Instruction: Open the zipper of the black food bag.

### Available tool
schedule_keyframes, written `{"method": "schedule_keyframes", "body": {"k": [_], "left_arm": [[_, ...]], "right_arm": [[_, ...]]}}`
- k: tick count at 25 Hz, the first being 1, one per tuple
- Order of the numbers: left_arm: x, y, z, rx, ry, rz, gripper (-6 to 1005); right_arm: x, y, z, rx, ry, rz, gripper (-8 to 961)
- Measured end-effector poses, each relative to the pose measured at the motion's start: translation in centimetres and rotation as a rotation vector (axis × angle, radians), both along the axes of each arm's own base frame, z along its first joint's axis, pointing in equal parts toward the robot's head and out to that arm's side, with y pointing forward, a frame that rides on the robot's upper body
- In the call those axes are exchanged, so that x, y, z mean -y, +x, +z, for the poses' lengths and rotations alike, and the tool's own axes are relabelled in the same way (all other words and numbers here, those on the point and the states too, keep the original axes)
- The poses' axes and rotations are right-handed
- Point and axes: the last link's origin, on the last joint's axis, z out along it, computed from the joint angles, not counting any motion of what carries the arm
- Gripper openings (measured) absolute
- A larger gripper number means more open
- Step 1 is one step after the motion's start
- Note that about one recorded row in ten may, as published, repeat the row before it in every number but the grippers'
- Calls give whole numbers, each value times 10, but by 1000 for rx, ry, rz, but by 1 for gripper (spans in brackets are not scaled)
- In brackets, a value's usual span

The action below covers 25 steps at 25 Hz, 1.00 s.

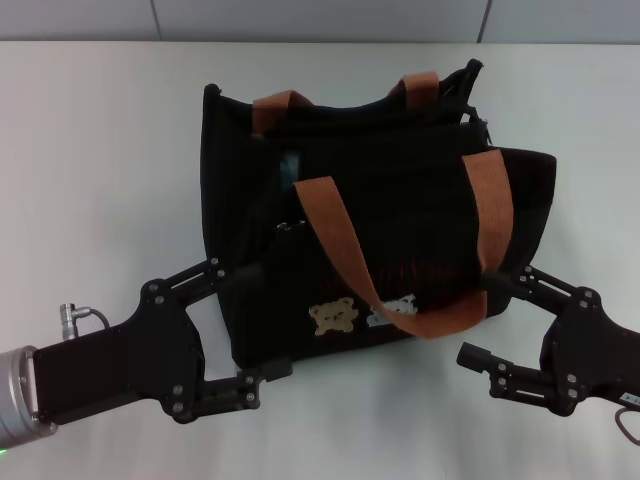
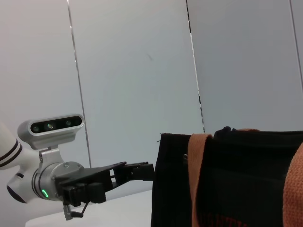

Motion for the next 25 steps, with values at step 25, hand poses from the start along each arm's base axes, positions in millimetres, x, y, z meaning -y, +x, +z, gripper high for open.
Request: {"method": "schedule_keyframes", "body": {"k": [25], "left_arm": [[-2, 4, -2, 1, 21, -29, 829]], "right_arm": [[-2, -2, 3, -12, 15, 6, 825]]}}
